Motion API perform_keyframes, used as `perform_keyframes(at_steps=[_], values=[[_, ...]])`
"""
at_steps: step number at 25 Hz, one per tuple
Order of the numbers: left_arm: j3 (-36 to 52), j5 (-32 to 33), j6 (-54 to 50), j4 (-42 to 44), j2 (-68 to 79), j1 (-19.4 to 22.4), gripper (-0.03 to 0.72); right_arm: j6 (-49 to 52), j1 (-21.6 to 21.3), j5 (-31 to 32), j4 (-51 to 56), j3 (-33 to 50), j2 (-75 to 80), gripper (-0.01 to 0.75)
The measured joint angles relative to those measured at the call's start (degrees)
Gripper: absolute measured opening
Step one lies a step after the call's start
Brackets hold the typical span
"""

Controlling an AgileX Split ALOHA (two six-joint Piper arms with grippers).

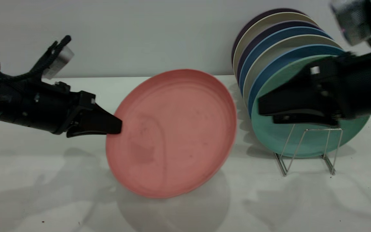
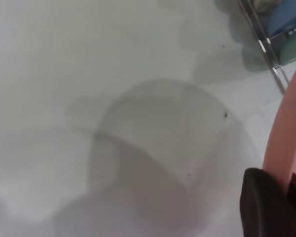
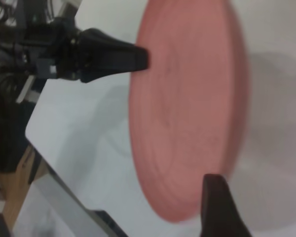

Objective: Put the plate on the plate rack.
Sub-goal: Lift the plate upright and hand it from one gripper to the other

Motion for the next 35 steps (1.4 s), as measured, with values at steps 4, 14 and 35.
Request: perform_keyframes(at_steps=[4,14,35], values=[[0.00,0.04,-0.16,-0.23,0.00,-0.45,0.016,0.71,2.45,-1.87,-0.01,-1.64,1.61,0.434],[-0.42,0.20,-0.86,-0.30,0.00,-1.07,0.015,0.88,2.89,-3.55,-0.01,-1.81,2.03,0.434],[-0.47,1.48,-1.29,-0.30,0.00,-1.07,0.014,1.73,2.89,-2.75,-0.01,-1.81,2.03,0.434]])
